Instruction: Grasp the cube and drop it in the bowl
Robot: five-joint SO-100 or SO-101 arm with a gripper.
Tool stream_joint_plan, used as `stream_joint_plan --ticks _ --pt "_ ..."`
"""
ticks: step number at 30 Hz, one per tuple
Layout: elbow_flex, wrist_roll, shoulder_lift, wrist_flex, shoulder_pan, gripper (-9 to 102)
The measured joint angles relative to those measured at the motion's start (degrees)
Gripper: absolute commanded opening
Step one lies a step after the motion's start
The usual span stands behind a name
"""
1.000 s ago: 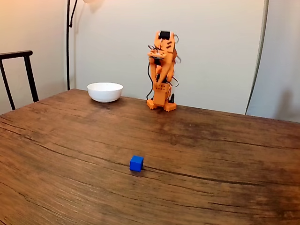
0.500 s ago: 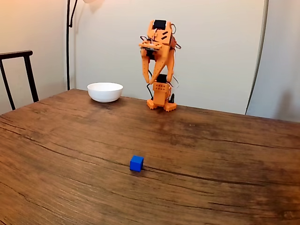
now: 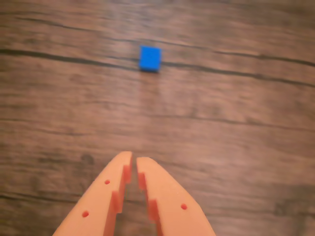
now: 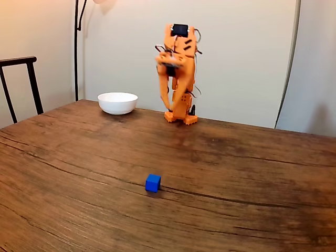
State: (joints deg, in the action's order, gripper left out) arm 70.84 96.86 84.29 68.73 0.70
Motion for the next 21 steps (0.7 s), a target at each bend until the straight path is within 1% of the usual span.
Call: stream_joint_plan --ticks 6,12,17,21 --pt "-10.20 -0.79 -10.63 -0.44 0.70 1" --pt "-18.19 -0.88 -20.65 -5.63 0.79 18" --pt "-21.97 -3.78 -27.95 -8.26 1.05 27" --pt "-25.40 -3.96 -32.26 -8.88 1.49 36"
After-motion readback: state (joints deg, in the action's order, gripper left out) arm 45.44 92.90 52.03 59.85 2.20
